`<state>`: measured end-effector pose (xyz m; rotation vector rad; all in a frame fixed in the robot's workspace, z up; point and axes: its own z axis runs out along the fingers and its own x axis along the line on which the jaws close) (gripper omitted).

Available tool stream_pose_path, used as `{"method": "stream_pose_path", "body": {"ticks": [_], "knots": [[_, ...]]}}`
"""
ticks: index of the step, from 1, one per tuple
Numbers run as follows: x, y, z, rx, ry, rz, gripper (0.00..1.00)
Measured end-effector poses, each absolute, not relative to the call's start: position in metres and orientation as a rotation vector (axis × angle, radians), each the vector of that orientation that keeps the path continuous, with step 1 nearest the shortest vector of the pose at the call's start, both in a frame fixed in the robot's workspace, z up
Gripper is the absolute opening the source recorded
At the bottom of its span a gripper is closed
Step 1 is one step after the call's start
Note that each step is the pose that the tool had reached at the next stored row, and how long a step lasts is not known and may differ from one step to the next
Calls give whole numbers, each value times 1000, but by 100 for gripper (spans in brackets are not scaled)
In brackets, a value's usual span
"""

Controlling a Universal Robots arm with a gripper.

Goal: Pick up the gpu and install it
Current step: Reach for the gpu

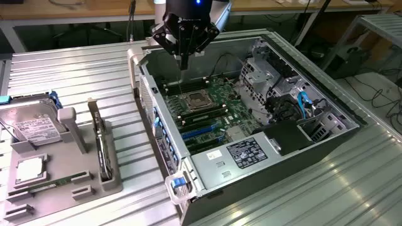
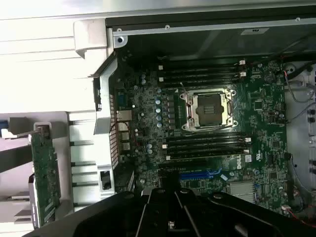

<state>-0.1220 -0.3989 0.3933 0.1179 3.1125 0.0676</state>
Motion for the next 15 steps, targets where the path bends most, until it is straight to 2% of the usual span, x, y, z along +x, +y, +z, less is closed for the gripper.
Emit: {"method": "stream_pose_path", "body": {"ticks": [15], "knots": [[-134, -399, 393, 118, 3112, 68, 11]]}}
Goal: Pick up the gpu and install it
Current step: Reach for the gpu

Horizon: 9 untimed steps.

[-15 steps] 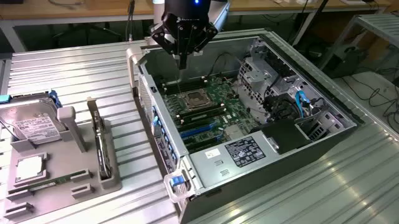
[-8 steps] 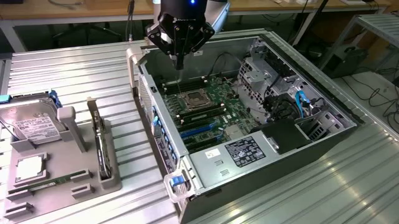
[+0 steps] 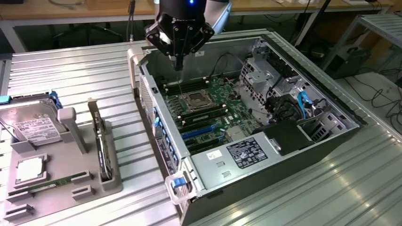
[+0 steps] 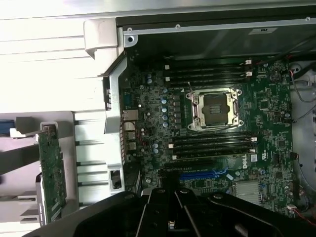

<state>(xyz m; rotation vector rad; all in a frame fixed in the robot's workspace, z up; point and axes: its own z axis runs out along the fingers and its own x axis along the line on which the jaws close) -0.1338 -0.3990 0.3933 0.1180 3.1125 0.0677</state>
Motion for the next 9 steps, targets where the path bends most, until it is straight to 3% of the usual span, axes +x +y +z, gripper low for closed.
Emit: {"method": "stream_pose_path", "body": {"ticks": [9], "knots": [[-142, -399, 393, 118, 3113, 68, 11]]}}
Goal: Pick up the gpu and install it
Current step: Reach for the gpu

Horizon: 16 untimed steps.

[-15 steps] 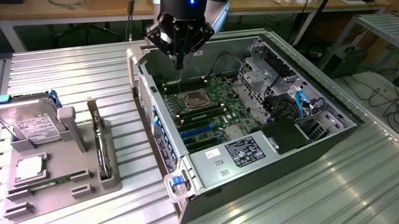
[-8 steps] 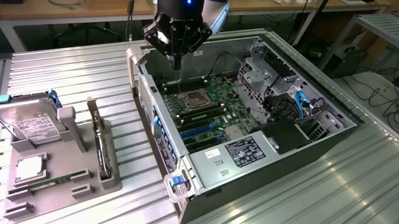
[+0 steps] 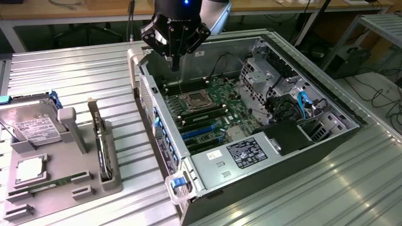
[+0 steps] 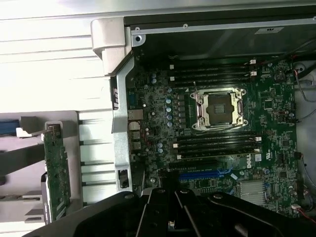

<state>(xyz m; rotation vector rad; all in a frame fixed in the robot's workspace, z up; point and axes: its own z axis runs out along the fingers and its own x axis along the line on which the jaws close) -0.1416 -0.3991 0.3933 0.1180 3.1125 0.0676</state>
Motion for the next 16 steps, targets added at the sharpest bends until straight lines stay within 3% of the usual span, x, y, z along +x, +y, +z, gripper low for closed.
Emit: {"method": "stream_pose_path", "body": {"ticks": [16], "knots": [[-152, -399, 393, 118, 3112, 68, 11]]}}
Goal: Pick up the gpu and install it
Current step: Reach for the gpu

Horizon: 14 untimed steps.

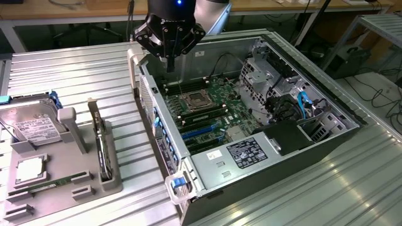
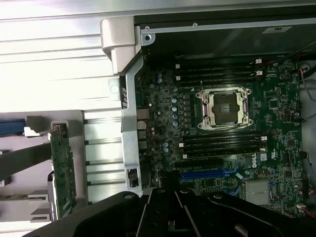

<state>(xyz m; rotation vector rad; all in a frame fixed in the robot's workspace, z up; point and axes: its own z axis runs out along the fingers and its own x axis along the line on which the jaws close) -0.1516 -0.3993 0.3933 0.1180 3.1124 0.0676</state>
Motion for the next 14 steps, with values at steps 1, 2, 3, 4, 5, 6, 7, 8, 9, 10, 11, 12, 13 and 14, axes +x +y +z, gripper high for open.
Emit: {"method": "stream_pose_path", "body": {"ticks": [1, 2, 3, 4, 5, 6, 7, 8, 9, 10, 11, 12, 13, 14], "knots": [[-152, -399, 393, 118, 3112, 68, 11], [-153, -399, 393, 118, 3112, 68, 11], [-154, -399, 393, 118, 3113, 68, 11], [-155, -399, 393, 118, 3112, 68, 11], [-156, -399, 393, 118, 3113, 68, 11], [-156, -399, 393, 118, 3113, 68, 11], [-157, -399, 393, 118, 3112, 68, 11], [-158, -399, 393, 118, 3112, 68, 11], [-159, -400, 393, 118, 3112, 68, 11], [-159, -400, 393, 118, 3112, 68, 11], [-160, -400, 393, 118, 3112, 68, 11], [-161, -400, 393, 118, 3113, 68, 11], [-162, -400, 393, 118, 3113, 68, 11], [-163, -400, 393, 118, 3113, 67, 11]]}}
